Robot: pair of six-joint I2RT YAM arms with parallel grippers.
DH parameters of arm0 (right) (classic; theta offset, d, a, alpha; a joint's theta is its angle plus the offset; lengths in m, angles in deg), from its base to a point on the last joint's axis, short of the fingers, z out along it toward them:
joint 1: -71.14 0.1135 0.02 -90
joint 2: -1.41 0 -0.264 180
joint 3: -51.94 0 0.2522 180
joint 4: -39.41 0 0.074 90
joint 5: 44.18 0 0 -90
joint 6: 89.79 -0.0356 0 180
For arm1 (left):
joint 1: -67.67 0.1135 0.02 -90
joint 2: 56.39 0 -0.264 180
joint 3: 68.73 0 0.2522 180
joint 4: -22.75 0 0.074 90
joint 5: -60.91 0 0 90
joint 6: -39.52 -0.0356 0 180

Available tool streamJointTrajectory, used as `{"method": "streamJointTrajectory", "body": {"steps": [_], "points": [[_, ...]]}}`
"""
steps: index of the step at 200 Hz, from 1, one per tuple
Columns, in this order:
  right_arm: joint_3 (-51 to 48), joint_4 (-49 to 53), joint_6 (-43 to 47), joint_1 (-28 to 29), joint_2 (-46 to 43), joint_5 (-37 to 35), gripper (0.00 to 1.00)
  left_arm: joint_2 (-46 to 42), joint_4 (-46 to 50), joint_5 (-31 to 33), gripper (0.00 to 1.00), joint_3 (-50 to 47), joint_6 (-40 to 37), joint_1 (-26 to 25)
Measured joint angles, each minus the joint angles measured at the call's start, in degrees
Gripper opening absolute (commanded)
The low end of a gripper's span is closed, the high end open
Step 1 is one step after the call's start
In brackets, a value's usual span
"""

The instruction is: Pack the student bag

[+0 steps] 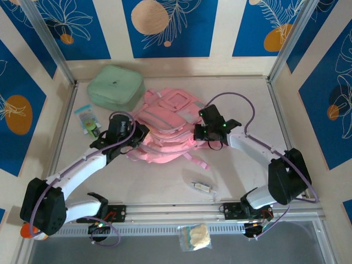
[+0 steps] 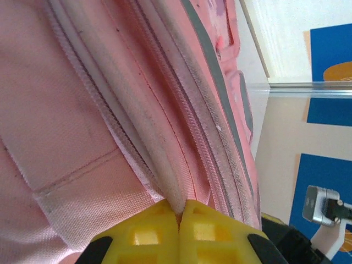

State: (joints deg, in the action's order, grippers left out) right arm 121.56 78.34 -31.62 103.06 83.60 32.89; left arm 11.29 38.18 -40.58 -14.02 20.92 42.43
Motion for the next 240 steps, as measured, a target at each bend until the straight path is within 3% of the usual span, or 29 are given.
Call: {"method": "streamJointTrajectory", "body": {"steps": [25,54,74,99,129,199,229,240], "points": [[-0.52,1.77,-1.97,4.33,1.42,-1.77,0.17,0.15,-0.42,-0.13,0.0,-1.11,-2.69,1.57],[3.8,7.3,-4.26,4.83,2.64,-2.19,0.46,0.15,-0.48,-0.09,0.0,-1.95,-5.33,2.23],[9.01,10.25,-5.27,4.42,2.62,-1.88,0.54,0.15,-1.27,-0.17,0.0,-2.8,-6.01,2.25],[16.11,11.67,-7.3,3.32,4.02,0.87,0.52,0.31,-1.7,-0.5,0.0,-3.08,-7.06,2.27],[22.91,11.69,-9.6,2.27,11.74,4.48,0.53,0.87,-2.12,-0.7,0.0,-3.21,-7.45,2.36],[23.63,11.58,-13.35,1.53,19.56,8.94,0.48,2.03,-2.58,-1.03,0.0,-3.85,-7.5,2.4],[21.4,7.82,-14.93,0.72,19.76,12.94,0.37,2.27,-2.99,-1.2,0.0,-4.39,-7.48,2.43],[20.98,6.95,-15.65,0.26,20.04,14.64,0.27,2.27,-2.97,-1.2,0.0,-4.44,-7.61,2.43]]}}
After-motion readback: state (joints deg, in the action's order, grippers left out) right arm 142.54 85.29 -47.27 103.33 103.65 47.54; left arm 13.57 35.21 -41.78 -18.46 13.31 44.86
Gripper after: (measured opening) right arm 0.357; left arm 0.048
